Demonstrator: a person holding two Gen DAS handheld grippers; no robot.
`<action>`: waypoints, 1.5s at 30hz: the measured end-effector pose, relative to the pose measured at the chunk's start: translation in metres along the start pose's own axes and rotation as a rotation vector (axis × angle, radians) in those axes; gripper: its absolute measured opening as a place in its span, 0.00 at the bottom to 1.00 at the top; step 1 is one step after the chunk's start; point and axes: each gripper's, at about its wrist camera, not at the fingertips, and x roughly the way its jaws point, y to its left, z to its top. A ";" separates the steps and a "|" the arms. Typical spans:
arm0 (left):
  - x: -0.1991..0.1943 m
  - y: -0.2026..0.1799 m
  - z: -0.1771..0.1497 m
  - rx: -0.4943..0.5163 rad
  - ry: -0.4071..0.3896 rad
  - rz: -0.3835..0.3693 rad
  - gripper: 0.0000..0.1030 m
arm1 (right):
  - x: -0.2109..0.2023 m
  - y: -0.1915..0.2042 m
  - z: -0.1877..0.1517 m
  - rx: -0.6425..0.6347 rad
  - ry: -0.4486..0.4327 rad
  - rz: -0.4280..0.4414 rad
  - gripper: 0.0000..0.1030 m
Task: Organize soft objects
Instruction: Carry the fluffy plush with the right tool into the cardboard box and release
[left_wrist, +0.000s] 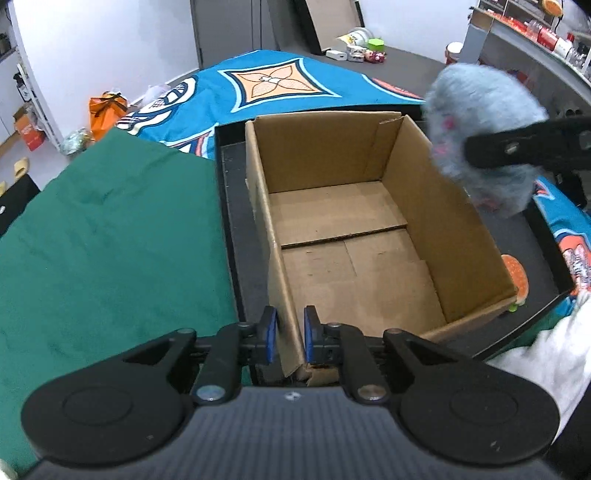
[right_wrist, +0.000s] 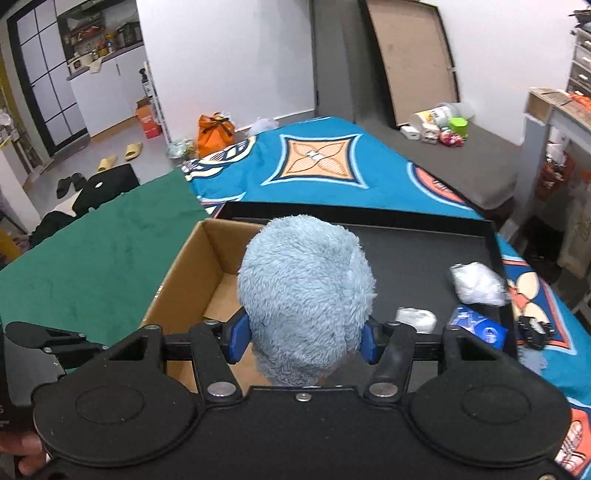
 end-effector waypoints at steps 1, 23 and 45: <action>0.000 0.002 0.000 -0.010 0.000 -0.014 0.13 | 0.003 0.002 0.000 0.001 0.004 0.007 0.54; 0.002 -0.002 0.003 -0.036 0.013 0.013 0.14 | 0.012 0.003 -0.003 -0.020 -0.032 0.086 0.84; 0.007 -0.041 0.023 0.045 0.053 0.176 0.72 | -0.001 -0.107 -0.032 0.155 -0.022 -0.011 0.84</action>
